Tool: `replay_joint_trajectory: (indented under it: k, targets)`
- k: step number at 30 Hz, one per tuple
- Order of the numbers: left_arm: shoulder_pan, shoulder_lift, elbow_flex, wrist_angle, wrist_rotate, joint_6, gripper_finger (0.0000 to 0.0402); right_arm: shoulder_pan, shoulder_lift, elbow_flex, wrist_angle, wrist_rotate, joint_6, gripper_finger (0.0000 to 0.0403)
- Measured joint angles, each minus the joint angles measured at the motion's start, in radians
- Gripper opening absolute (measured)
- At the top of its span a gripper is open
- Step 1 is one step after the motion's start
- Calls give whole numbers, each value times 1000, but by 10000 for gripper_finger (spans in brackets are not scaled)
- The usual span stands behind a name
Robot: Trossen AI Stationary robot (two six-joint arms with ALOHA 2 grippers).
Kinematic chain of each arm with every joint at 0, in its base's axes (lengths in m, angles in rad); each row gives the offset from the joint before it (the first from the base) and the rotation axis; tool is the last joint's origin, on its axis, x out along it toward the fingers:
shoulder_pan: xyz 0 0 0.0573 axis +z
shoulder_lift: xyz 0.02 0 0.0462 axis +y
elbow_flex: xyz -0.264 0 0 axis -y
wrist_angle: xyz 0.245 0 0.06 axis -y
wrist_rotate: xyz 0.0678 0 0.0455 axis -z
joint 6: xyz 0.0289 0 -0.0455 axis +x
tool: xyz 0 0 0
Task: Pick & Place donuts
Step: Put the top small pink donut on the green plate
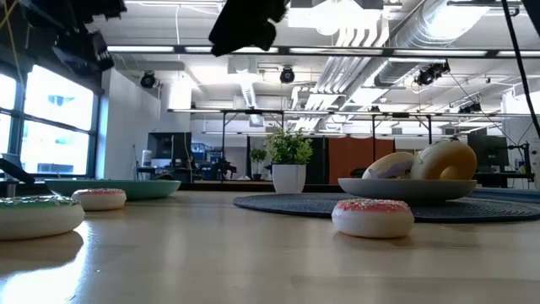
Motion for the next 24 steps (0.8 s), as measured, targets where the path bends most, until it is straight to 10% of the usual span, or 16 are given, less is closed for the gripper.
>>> replay_joint_trajectory:
  k: [12, 24]
  targets:
    - [0, 102, -154, 12, -24, -123, 206, 157, 9, -2, -270, -44, 185, 138]
    - [-152, 348, -175, 394, 45, -16, 206, 211, 8, -312, -60, -78, 405, 138]
